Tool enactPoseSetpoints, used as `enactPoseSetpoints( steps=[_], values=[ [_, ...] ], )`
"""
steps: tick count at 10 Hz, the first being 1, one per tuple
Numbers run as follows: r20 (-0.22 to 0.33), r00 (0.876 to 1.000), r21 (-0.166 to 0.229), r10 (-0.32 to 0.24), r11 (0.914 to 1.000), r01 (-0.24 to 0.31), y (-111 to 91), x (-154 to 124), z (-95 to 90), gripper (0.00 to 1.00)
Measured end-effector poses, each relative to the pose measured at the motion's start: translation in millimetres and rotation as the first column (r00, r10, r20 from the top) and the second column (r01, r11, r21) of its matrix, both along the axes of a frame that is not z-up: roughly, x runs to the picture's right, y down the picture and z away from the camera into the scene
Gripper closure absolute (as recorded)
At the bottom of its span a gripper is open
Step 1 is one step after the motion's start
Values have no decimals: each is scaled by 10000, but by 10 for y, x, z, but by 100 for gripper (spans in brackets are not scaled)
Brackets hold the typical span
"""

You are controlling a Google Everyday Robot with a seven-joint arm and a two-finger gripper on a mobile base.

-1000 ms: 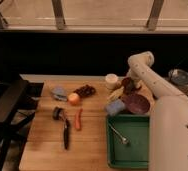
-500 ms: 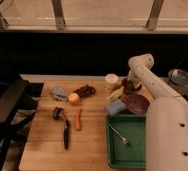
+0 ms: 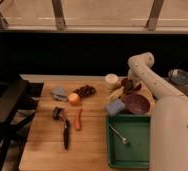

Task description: Place eraser in purple bowl

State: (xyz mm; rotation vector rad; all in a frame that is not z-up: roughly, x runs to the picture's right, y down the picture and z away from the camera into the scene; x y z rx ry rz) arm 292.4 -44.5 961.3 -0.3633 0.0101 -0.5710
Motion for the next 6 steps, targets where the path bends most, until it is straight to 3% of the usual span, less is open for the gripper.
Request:
enactPoseSetpoints(
  steps=[3, 6],
  values=[
    [-226, 9997, 116, 24, 9999, -21, -175, 28, -365, 100],
    [-744, 9968, -186, 296, 9993, -311, -80, 168, -780, 100]
  ],
)
